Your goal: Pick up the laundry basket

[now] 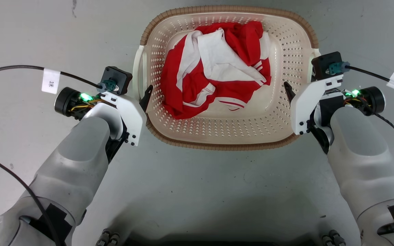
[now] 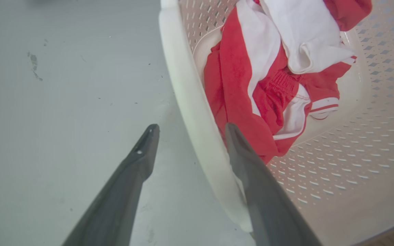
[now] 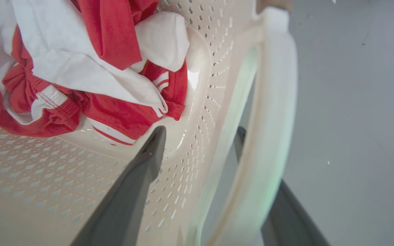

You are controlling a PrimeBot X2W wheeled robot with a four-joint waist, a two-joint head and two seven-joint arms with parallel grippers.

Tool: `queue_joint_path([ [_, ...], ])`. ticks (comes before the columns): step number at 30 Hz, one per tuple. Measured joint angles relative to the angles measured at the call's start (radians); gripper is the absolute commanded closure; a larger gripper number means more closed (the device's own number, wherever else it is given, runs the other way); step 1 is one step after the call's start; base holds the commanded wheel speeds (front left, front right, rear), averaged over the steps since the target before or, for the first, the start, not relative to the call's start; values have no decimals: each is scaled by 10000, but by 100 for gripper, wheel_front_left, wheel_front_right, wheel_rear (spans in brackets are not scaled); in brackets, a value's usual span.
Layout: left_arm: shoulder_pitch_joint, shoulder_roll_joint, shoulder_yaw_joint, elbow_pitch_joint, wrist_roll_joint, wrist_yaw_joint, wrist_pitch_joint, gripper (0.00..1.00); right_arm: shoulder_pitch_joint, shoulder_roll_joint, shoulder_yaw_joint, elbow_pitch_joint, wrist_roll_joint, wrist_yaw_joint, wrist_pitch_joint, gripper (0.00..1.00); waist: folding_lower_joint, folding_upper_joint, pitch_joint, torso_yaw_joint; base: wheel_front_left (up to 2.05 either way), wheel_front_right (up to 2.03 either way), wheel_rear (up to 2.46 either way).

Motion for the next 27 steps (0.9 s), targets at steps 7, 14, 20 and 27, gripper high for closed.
queue_joint_path([
  [7,-36,27,-771,-127,-694,-15,77,100,-79,0,109,272,50,-2,17,100,0,0,-8,40,0,0,0],
  [14,-83,150,-1450,-224,-1338,2,67,100,-167,40,-119,426,-236,-19,-13,100,0,0,-97,18,0,0,0],
  [20,-35,303,-2205,-481,-1900,4,328,100,-163,40,-182,610,-589,-17,107,100,0,0,-482,-5,0,0,0],
  [27,125,719,-3407,-1294,-2734,17,1287,100,-155,27,192,1053,-654,-17,1087,100,-1,0,-1390,-52,0,0,0],
])
